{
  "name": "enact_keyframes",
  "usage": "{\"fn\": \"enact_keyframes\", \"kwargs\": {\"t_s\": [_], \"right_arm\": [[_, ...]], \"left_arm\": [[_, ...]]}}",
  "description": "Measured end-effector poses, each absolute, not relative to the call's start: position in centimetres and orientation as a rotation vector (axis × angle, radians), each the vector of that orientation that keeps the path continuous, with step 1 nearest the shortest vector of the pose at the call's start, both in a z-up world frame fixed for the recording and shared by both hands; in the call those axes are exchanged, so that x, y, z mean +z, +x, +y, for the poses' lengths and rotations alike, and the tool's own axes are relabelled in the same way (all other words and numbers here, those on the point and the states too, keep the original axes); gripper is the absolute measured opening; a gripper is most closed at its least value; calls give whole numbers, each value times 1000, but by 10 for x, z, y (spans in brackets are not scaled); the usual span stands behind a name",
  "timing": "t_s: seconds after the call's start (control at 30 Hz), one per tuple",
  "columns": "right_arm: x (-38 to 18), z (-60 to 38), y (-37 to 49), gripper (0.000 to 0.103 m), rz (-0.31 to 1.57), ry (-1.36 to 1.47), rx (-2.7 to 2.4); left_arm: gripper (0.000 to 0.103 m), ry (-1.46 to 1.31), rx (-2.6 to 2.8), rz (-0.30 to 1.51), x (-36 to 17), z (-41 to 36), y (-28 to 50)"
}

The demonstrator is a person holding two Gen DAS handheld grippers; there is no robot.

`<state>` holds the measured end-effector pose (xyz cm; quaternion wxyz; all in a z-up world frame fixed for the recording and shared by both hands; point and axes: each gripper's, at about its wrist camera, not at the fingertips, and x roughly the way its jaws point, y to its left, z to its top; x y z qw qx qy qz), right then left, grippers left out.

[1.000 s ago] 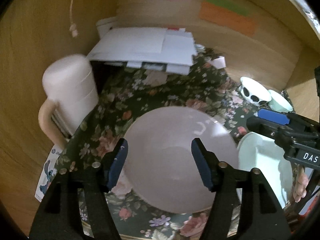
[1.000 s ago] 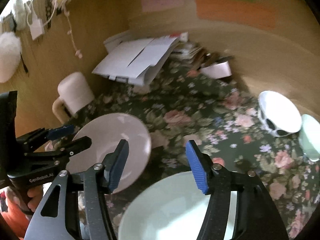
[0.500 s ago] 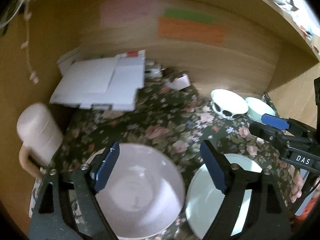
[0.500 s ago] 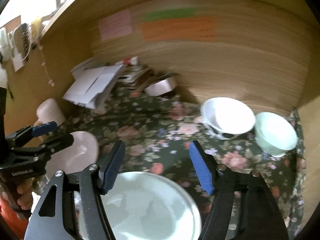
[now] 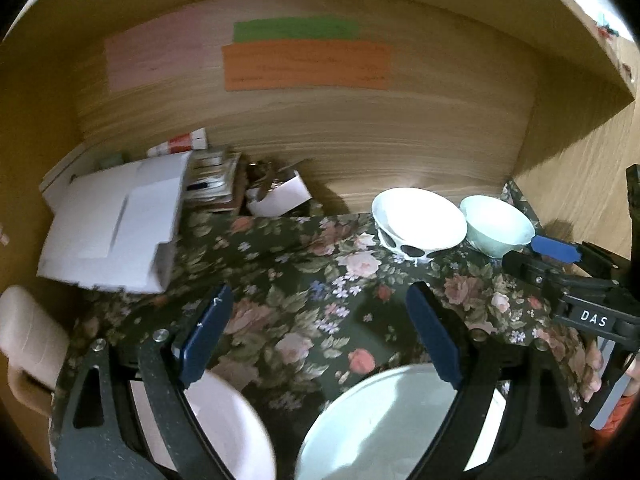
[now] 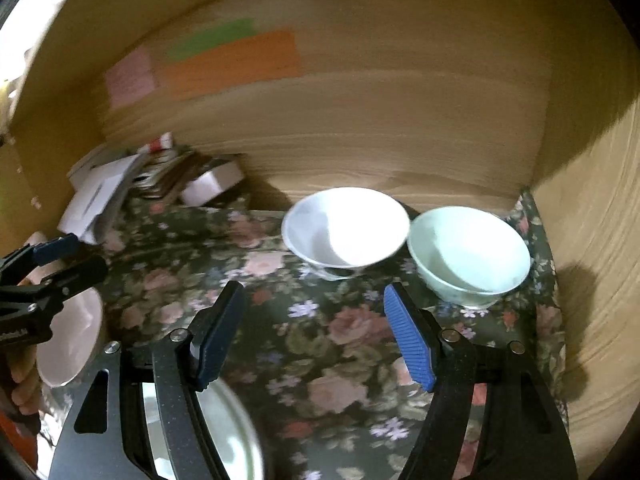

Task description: Organize plates and bowls

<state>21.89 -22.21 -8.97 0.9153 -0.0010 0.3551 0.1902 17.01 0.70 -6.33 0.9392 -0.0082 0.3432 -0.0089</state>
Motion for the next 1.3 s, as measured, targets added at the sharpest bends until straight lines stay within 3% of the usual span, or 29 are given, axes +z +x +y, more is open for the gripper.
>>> {"fn": "enact_keyframes", "kwargs": {"t_s": [0.47,0.6,1.07,1.2,1.3], "right_arm": [[-140,-243,293,69,871,141,356],[-152,-240,306,62,919,187,356],[-176,-228,336,61,1003,269,335],[-186,-228,347,55,1041,312,325],[-185,-224,349,42,1040,262,313]], "left_arm": [[89,38,-69,733,-81,-20,238],[89,68,-69,758,-90,-22,256],[89,91,-87,818,-109,-21,284],[89,84,-89,840,-115,-20,288],[89,75,-98,878,-120,-20,292]]}}
